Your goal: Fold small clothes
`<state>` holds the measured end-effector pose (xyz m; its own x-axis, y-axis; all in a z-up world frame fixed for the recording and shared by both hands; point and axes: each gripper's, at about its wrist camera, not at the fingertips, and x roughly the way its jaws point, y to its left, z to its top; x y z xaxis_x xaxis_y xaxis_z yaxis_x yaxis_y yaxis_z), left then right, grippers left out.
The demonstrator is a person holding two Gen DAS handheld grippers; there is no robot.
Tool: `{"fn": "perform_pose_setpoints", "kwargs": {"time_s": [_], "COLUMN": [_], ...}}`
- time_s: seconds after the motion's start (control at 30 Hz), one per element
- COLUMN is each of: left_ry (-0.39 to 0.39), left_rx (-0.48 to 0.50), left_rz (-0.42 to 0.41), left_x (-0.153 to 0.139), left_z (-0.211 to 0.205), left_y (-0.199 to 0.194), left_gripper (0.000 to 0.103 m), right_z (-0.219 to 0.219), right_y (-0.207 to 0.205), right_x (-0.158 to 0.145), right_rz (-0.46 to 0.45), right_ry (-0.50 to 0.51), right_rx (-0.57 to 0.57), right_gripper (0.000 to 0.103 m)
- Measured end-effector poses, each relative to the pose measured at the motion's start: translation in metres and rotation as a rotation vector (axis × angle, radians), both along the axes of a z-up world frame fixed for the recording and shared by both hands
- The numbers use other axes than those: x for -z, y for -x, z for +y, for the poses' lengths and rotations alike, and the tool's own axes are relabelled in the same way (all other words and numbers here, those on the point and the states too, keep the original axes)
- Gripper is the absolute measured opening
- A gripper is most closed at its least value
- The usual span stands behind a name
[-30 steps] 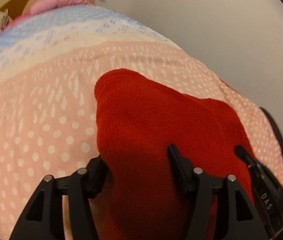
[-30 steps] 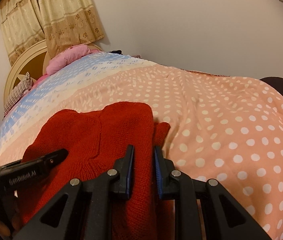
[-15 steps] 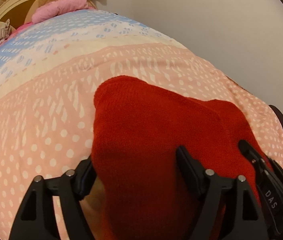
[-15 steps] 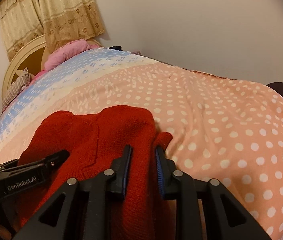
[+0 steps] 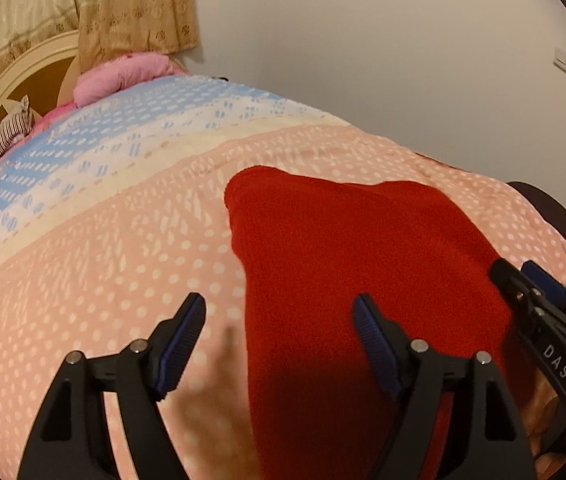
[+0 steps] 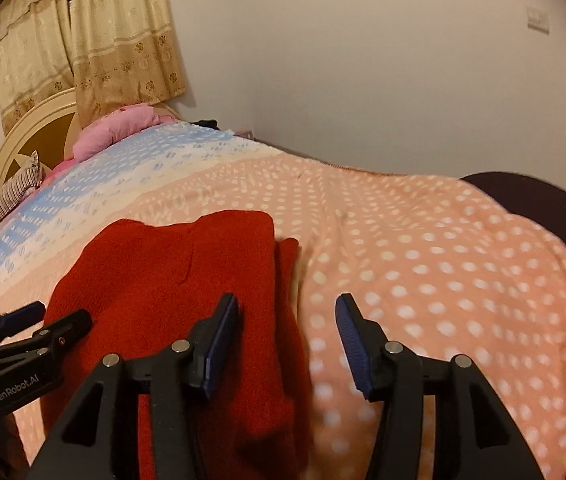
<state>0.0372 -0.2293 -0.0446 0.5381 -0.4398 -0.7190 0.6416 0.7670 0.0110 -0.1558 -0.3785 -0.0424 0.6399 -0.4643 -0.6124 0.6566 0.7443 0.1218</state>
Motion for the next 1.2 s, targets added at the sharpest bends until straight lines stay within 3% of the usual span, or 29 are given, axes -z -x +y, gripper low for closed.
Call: {"fn": "perform_pose_setpoints", "kwargs": {"time_s": [0.1,0.27,0.53,0.83,1.0,1.2], "left_ry": [-0.003,-0.018,-0.011,-0.038,-0.094,-0.164], "left_rx": [0.005,0.023,0.043,0.068,0.087,0.090], "left_rz": [-0.019,-0.030,-0.006,0.002,-0.012,0.031], "left_x": [0.000,0.010,0.014,0.023,0.032,0.052], "left_z": [0.006,0.015,0.030,0.048,0.052,0.060], "left_y": [0.013,0.027,0.040,0.066,0.080,0.091], "left_gripper": [0.079,0.080,0.080,0.084,0.084,0.084], "right_z": [0.012,0.026,0.043,0.063,0.080,0.099], "right_y": [0.010,0.018,0.038,0.071,0.086,0.091], "right_x": [-0.005,0.000,0.013,0.027,0.017,0.022], "right_rz": [-0.012,0.043,0.083,0.068,0.081,0.117], "right_ry": [0.026,0.031,0.023,-0.050,-0.039,-0.044], "right_rx": [-0.003,-0.007,0.045,0.101,0.109,0.121], "right_gripper": [0.052,0.052,0.053,0.056,0.056,0.057]}}
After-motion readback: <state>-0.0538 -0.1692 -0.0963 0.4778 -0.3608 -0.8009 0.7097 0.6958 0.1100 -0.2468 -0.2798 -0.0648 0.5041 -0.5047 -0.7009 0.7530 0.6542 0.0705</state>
